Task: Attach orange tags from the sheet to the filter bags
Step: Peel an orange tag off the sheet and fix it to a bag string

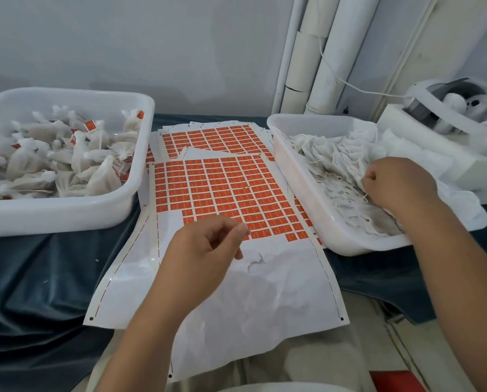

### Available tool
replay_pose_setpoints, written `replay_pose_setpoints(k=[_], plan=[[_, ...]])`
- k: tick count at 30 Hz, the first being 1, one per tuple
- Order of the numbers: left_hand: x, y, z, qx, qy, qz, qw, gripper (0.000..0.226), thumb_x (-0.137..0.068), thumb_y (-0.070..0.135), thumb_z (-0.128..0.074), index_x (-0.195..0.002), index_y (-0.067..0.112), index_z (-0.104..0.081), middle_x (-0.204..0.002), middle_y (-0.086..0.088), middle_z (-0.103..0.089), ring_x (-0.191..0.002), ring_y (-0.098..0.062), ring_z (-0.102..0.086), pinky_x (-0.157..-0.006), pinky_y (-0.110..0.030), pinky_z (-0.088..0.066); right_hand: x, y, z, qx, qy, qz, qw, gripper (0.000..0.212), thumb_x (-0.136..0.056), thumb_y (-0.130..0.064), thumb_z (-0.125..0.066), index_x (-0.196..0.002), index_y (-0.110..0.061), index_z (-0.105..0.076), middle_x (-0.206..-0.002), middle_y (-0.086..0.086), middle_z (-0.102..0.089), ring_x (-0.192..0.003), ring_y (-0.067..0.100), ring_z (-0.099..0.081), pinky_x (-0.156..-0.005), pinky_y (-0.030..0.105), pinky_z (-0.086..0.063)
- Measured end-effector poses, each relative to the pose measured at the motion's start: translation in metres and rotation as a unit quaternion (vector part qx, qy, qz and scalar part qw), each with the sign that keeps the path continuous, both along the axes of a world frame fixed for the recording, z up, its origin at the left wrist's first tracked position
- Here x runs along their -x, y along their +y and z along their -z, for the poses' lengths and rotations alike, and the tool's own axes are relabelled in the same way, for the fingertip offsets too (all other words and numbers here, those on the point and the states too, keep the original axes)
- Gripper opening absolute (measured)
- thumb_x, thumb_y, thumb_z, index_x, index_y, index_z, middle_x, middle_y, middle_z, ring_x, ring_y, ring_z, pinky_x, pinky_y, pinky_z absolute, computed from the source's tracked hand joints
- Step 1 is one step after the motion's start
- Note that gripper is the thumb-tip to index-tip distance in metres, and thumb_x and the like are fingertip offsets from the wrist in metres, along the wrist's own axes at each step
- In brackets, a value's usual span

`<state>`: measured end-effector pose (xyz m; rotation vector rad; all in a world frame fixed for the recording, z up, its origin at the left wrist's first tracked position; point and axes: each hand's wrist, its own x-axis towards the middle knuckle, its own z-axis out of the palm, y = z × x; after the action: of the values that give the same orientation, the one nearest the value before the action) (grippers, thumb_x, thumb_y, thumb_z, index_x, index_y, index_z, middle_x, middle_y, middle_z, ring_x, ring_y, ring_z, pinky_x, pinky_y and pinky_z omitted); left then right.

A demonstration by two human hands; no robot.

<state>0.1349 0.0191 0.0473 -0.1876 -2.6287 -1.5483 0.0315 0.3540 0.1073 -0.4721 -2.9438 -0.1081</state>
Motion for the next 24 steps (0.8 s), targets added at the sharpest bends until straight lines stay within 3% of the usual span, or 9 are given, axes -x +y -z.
replay_pose_setpoints(k=[7,10,14,19,22,24], plan=[[-0.001,0.002,0.0,-0.011,-0.008,0.014,1.0,0.021,-0.098,0.049,-0.059,-0.082,0.04,-0.07,-0.078,0.027,-0.071,-0.077,0.003,-0.068,-0.053,-0.001,-0.045,-0.011,0.004,-0.003,0.044,0.111,-0.064,0.991,0.025,-0.093,-0.027,-0.058,-0.071,-0.016,-0.057,-0.066,0.004,-0.058,-0.062,0.017,-0.049,-0.052,0.03,-0.031],[-0.002,0.004,-0.001,-0.013,-0.009,0.016,1.0,0.021,-0.098,0.049,-0.059,-0.083,0.039,-0.07,-0.078,0.027,-0.071,-0.077,0.004,-0.068,-0.054,0.0,-0.044,-0.011,0.002,-0.001,0.053,0.103,-0.073,0.991,0.021,-0.091,-0.03,-0.061,-0.076,-0.016,-0.057,-0.068,0.004,-0.06,-0.063,0.018,-0.05,-0.054,0.032,-0.035],[-0.002,0.004,0.0,-0.022,-0.018,0.026,0.999,0.021,-0.098,0.048,-0.06,-0.083,0.039,-0.071,-0.077,0.025,-0.071,-0.077,0.003,-0.068,-0.055,0.0,-0.044,-0.011,0.001,0.003,0.092,0.081,-0.07,0.99,0.013,-0.088,-0.027,-0.067,-0.092,-0.02,-0.058,-0.078,-0.003,-0.062,-0.075,0.024,-0.057,-0.062,0.035,-0.04],[-0.002,0.005,0.0,-0.025,-0.027,0.033,0.999,0.02,-0.099,0.046,-0.06,-0.083,0.039,-0.071,-0.075,0.026,-0.071,-0.077,0.004,-0.068,-0.056,0.0,-0.044,-0.012,0.002,0.005,0.115,0.054,-0.079,0.989,0.042,-0.088,-0.025,-0.069,-0.13,-0.029,-0.065,-0.103,-0.007,-0.066,-0.098,0.022,-0.061,-0.076,0.035,-0.044],[-0.002,0.006,0.0,-0.029,-0.029,0.037,0.998,0.02,-0.098,0.046,-0.06,-0.083,0.039,-0.071,-0.076,0.027,-0.07,-0.077,0.005,-0.067,-0.056,0.0,-0.044,-0.01,0.002,0.005,0.108,0.022,-0.068,0.992,0.036,-0.088,-0.026,-0.071,-0.124,-0.026,-0.07,-0.096,-0.009,-0.062,-0.091,0.019,-0.057,-0.074,0.035,-0.044],[-0.003,0.007,0.0,-0.036,-0.034,0.04,0.998,0.022,-0.095,0.052,-0.058,-0.083,0.038,-0.071,-0.077,0.028,-0.071,-0.078,0.006,-0.067,-0.056,0.0,-0.044,-0.01,0.002,0.005,0.116,0.018,-0.074,0.99,0.016,-0.091,-0.029,-0.068,-0.105,-0.024,-0.074,-0.091,-0.008,-0.067,-0.084,0.018,-0.06,-0.072,0.036,-0.048]])
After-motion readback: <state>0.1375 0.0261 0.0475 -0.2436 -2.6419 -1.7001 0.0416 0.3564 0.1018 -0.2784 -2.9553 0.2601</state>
